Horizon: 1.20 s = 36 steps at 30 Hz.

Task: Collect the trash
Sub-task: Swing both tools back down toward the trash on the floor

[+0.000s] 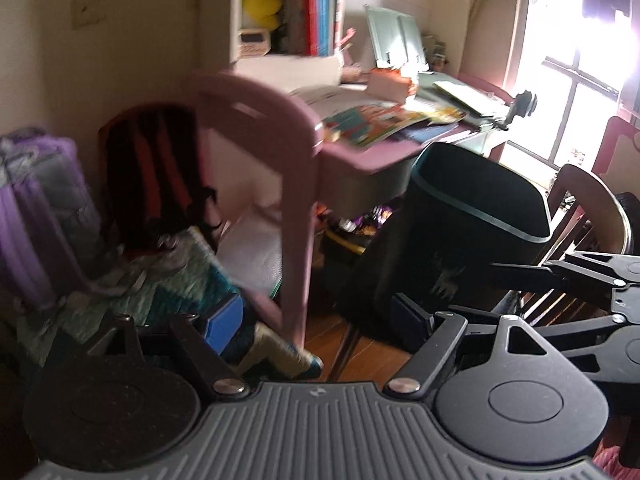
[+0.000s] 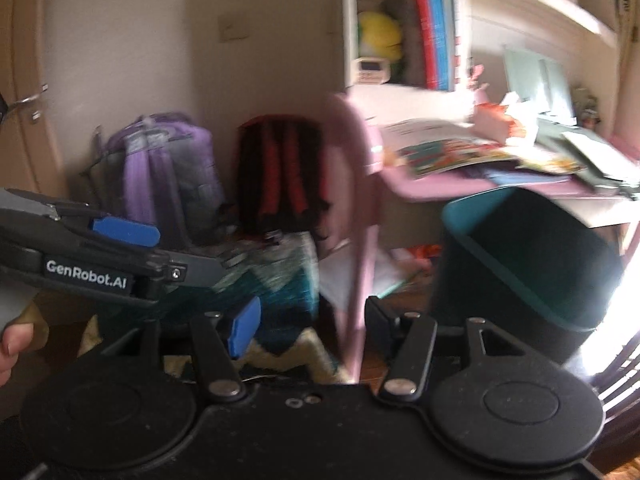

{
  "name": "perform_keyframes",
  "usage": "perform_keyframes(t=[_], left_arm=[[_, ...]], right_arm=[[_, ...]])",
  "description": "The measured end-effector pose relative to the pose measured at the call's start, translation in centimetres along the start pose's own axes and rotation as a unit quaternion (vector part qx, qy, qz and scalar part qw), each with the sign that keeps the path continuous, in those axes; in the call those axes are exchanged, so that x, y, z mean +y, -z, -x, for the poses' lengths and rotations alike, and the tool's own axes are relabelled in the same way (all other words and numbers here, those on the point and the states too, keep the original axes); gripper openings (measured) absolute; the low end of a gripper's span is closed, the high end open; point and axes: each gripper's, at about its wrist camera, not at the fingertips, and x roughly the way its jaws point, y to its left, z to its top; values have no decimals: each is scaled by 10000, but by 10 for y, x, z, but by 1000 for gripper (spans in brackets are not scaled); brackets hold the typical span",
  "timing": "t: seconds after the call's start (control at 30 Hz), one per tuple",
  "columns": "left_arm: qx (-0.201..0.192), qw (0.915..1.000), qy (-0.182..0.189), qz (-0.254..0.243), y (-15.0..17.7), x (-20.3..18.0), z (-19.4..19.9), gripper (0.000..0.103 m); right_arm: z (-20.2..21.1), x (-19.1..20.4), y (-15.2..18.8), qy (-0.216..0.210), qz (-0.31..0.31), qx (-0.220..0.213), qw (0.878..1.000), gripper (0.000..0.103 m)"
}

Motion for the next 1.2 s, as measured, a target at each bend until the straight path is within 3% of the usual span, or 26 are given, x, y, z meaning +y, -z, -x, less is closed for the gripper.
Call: perform_keyframes(t=[0.33, 0.5, 0.63, 0.8, 1.0, 1.2], left_arm=[[330, 9978, -236, 521, 81, 96, 4, 91], [583, 9944, -396, 791, 128, 152, -15, 91], [770, 9890, -665, 1072, 164, 194, -39, 102], [863, 9859, -616, 1296, 211, 239, -72, 102], [1513, 9810, -522, 1098, 262, 274, -131, 102], [2427, 9642, -631, 860, 321, 292, -199, 102]], right_arm=[[-66, 85, 40, -813, 255, 687, 9940, 58], [-114, 115, 71, -1056, 219, 1189, 9870, 58], [-158, 133, 99, -1242, 10, 1604, 9792, 59], [-208, 151, 141, -1323, -212, 2055, 9694, 59], [-274, 169, 204, -1151, -183, 2519, 9607, 59], [-333, 182, 270, -1159, 161, 3122, 9428, 59]])
